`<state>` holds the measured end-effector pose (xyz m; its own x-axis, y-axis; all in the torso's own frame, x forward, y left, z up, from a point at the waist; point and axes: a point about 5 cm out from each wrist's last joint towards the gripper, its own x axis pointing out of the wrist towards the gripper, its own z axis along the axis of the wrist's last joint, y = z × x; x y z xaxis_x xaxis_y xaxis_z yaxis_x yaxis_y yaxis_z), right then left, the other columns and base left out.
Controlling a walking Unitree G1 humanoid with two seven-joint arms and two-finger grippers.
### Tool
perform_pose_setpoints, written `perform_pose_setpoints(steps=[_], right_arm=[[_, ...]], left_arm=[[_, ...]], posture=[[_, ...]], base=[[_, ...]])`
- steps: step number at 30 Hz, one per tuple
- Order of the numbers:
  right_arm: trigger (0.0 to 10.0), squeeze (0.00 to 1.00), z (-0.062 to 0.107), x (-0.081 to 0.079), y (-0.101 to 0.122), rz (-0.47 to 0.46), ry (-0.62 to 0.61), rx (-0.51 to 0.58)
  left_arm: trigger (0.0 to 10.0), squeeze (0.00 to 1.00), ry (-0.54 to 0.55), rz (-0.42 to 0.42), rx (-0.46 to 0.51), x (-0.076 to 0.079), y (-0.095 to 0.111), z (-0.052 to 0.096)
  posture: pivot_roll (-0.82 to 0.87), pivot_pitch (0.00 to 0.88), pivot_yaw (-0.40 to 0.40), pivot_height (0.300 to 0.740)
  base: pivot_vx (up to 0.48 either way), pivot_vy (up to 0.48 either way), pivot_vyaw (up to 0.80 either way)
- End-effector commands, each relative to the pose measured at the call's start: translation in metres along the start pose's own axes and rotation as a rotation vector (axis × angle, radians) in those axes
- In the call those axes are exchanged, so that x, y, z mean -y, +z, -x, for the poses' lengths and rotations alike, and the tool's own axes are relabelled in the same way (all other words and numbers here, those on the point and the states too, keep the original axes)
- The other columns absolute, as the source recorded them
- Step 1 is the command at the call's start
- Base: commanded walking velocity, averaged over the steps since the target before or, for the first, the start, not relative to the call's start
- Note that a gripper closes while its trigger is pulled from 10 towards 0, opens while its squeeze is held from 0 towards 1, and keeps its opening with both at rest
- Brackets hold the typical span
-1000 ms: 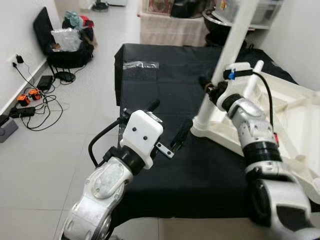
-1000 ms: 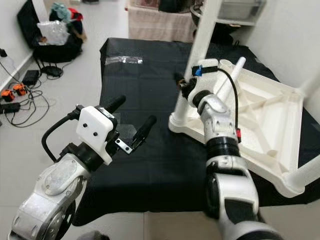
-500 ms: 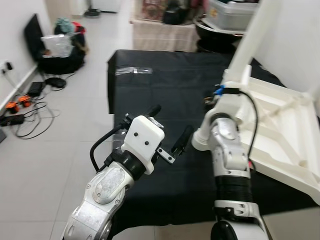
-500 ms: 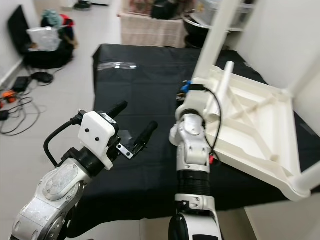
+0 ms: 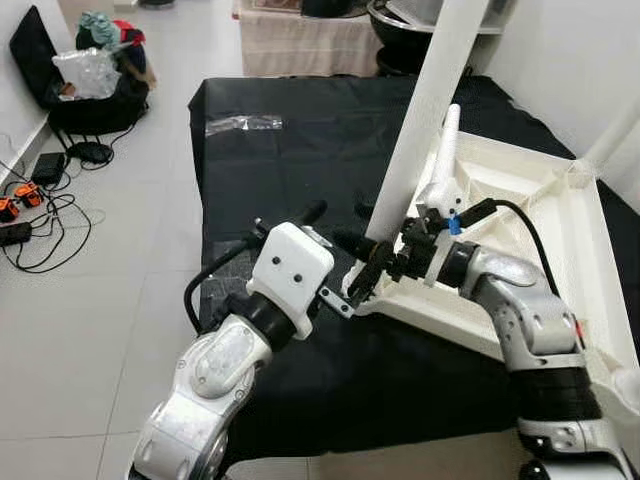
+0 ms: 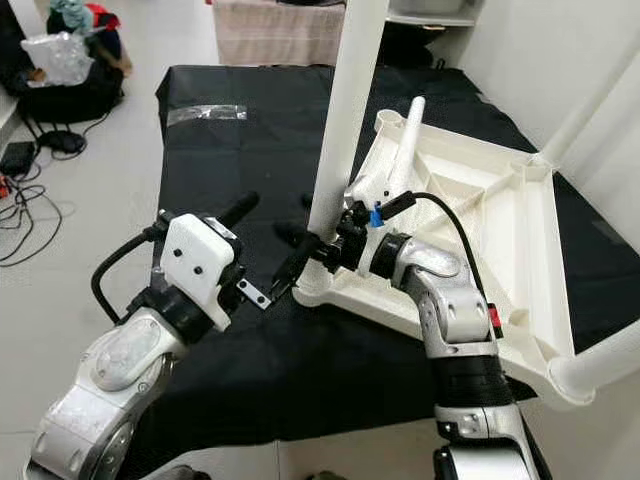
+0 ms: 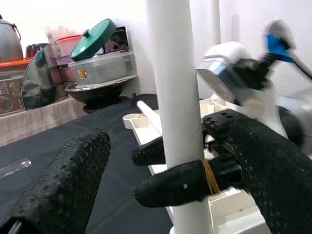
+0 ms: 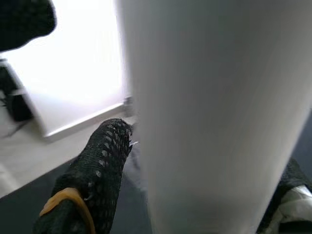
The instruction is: Building children table
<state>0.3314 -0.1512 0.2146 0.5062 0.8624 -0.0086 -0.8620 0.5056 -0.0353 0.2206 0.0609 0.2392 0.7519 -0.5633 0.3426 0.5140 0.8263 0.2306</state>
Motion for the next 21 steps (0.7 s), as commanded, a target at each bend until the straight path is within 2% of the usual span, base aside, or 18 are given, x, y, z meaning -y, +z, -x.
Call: perform_pose_setpoints(steps=[1, 3, 5, 6, 11, 14, 16, 17, 19, 20, 21], right_arm=[[10.0, 0.0, -0.006, 0.013, 0.001, -0.02, 0.005, 0.006], [10.0, 0.0, -0.006, 0.013, 0.001, -0.02, 0.005, 0.006], [10.0, 0.0, -0.016, 0.023, 0.002, -0.057, -0.017, 0.024], [0.0, 0.0, -0.021, 0.025, 0.002, -0.094, -0.021, 0.042], [0.0, 0.0, -0.025, 0.021, -0.004, -0.147, 0.036, 0.064], [0.0, 0.0, -0.022, 0.023, -0.009, -0.138, -0.016, 0.044], [0.0, 0.0, -0.022, 0.037, -0.016, -0.109, -0.316, -0.006], [0.0, 0.0, -0.022, 0.037, -0.016, -0.109, -0.316, -0.006], [0.0, 0.0, -0.016, 0.05, -0.018, -0.091, -0.597, -0.017], [0.0, 0.0, -0.014, 0.055, -0.019, -0.099, -0.681, -0.012], [0.0, 0.0, -0.006, 0.06, -0.02, -0.093, -0.866, -0.025]], left_arm=[[10.0, 0.0, -0.007, -0.002, -0.006, 0.001, -0.001, 0.0], [10.0, 0.0, -0.007, -0.002, -0.006, 0.001, -0.001, 0.0], [10.0, 0.0, -0.004, -0.004, -0.006, 0.0, -0.001, 0.0], [10.0, 0.0, -0.004, -0.005, -0.006, 0.0, -0.001, 0.0], [10.0, 0.0, -0.003, -0.009, -0.007, -0.001, 0.0, 0.001], [10.0, 0.0, 0.0, -0.012, -0.009, -0.002, 0.0, 0.001], [10.0, 0.0, 0.0, -0.012, -0.01, -0.002, 0.0, 0.001], [10.0, 0.0, 0.0, -0.012, -0.01, -0.002, 0.0, 0.001], [10.0, 0.0, 0.0, -0.01, -0.011, -0.002, -0.001, 0.001], [10.0, 0.0, 0.0, -0.01, -0.011, -0.002, -0.001, 0.001], [10.0, 0.0, -0.002, -0.007, -0.01, -0.001, -0.001, 0.0]], posture=[[0.08, 0.079, -0.09, 0.74], [0.08, 0.079, -0.09, 0.74], [0.08, 0.08, -0.091, 0.74], [0.08, 0.08, -0.091, 0.74], [0.09, 0.082, -0.094, 0.74], [0.09, 0.084, -0.093, 0.74], [0.09, 0.086, -0.092, 0.74], [0.09, 0.086, -0.092, 0.74], [0.08, 0.087, -0.086, 0.74], [0.08, 0.087, -0.086, 0.74], [0.07, 0.087, -0.085, 0.74]], base=[[0.0, 0.0, 0.0], [0.0, 0.0, 0.0], [0.0, 0.0, 0.0], [0.0, 0.0, 0.0], [0.0, 0.0, 0.0], [0.0, 0.0, 0.0], [0.0, 0.0, 0.0], [0.0, 0.0, 0.0], [0.0, 0.0, 0.0], [0.0, 0.0, 0.0], [0.0, 0.0, 0.0]])
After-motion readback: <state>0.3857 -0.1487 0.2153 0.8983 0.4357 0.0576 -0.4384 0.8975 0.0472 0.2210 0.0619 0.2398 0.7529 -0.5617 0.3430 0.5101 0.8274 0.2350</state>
